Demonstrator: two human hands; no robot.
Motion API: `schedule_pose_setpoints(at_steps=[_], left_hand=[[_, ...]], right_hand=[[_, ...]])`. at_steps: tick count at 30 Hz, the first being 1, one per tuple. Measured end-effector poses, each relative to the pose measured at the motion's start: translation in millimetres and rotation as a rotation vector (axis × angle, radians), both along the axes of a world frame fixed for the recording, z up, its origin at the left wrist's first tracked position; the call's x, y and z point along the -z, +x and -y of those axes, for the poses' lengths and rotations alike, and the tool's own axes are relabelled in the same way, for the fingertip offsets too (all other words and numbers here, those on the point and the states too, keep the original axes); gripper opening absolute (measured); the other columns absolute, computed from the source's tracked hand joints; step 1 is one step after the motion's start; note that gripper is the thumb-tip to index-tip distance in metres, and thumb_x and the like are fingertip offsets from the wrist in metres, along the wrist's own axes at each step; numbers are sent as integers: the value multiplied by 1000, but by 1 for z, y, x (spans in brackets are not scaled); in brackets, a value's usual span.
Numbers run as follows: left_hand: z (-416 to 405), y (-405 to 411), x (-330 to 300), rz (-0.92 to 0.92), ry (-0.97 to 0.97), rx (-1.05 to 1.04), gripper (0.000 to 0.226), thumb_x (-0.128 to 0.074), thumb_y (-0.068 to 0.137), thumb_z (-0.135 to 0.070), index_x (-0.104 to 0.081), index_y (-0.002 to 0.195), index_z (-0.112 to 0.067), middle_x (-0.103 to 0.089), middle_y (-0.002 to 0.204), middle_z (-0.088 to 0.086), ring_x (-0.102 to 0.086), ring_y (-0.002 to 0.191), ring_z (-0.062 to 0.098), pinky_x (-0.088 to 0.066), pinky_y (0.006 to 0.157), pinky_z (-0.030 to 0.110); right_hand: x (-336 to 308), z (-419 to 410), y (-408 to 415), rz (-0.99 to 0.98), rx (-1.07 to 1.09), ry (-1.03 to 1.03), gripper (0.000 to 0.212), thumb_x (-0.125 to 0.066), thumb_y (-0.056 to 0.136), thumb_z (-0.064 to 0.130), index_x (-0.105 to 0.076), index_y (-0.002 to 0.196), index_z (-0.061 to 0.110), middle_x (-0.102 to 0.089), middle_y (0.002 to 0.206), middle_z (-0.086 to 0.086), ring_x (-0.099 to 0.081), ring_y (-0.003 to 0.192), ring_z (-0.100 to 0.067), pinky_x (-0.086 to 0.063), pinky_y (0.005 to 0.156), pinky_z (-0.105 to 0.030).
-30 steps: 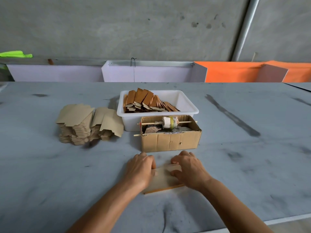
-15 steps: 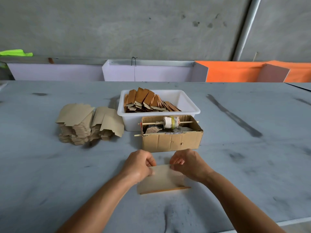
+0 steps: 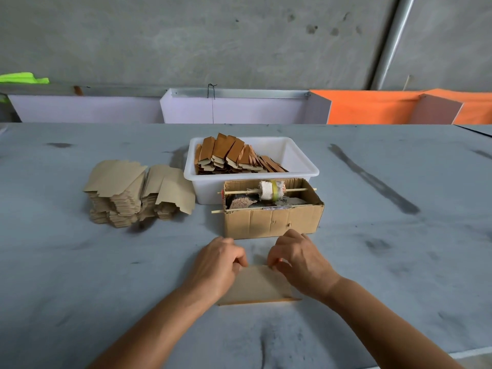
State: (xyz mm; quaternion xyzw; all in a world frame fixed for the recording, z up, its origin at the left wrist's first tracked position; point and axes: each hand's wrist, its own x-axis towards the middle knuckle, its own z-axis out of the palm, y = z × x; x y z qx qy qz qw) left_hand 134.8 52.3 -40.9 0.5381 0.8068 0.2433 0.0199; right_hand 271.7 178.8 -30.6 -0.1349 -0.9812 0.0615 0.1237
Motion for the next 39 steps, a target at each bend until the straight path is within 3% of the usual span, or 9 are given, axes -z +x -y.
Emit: schedule_pose_setpoints(at_steps=[5, 7, 11, 16, 19, 23, 26, 32, 39], left_hand=[[8, 8, -12, -297, -39, 172, 19, -61, 78, -6, -74, 80, -19, -58, 81, 0, -56, 86, 14, -42, 64, 22], [15, 15, -23, -428, -82, 231, 3, -66, 53, -16, -67, 51, -18, -53, 58, -5, -58, 61, 11, -39, 45, 17], [23, 27, -27, -532, -176, 258, 6, -60, 44, -11, -58, 42, -16, -51, 52, -5, -57, 54, 12, -36, 42, 17], [16, 35, -10, -470, -241, 139, 33, -30, 93, 0, -52, 117, -8, -44, 112, 9, -38, 111, 25, -23, 75, 33], [13, 36, -5, -510, -236, 143, 37, -22, 102, -11, -50, 125, -9, -40, 115, 6, -34, 114, 22, -17, 74, 33], [21, 30, -4, -437, -192, 76, 36, -29, 101, -14, -58, 121, -18, -47, 111, 4, -45, 109, 22, -33, 82, 32], [31, 27, -3, -370, -19, 81, 25, -59, 78, -2, -76, 86, -18, -58, 81, -1, -60, 76, 18, -48, 61, 24], [37, 21, 13, -152, 3, 59, 49, -40, 87, 4, -59, 127, -17, -52, 112, -5, -45, 110, 15, -38, 94, 29], [51, 18, 17, -74, 90, 79, 45, -53, 78, 4, -68, 115, -16, -62, 116, -7, -55, 110, 15, -39, 95, 26]], right_hand=[[-3, 6, 7, -24, -97, 285, 24, -79, 54, 1, -72, 62, 23, -58, 61, 5, -57, 66, -18, -46, 51, -28], [-2, 12, 10, 14, -99, 317, 20, -80, 55, 7, -70, 59, 25, -57, 61, 7, -57, 65, -15, -45, 51, -26], [2, 24, 13, 125, 9, 287, 18, -62, 72, 6, -71, 77, 21, -60, 79, 0, -54, 81, -20, -41, 63, -28], [0, 38, 13, 49, 68, 239, 31, -73, 34, 9, -67, 60, 26, -50, 52, 4, -51, 51, -15, -36, 44, -24], [3, 38, 14, 25, 59, 256, 35, -79, 40, 12, -73, 68, 31, -51, 56, 4, -52, 54, -16, -37, 44, -26], [5, 26, 20, -49, 88, 203, 33, -79, 42, 6, -74, 66, 28, -55, 62, 4, -55, 56, -17, -39, 45, -27], [10, 24, 27, -86, 145, 82, 27, -82, 49, 1, -73, 63, 22, -58, 66, 3, -58, 59, -18, -41, 49, -28], [16, 18, 43, -85, 125, -144, 25, -53, 92, 19, -69, 110, 25, -61, 108, 13, -47, 108, -12, -34, 86, -26], [11, 13, 64, 24, 62, -282, 63, -64, 74, 62, -50, 130, 37, -36, 116, 37, -29, 120, 4, -23, 102, -21]])
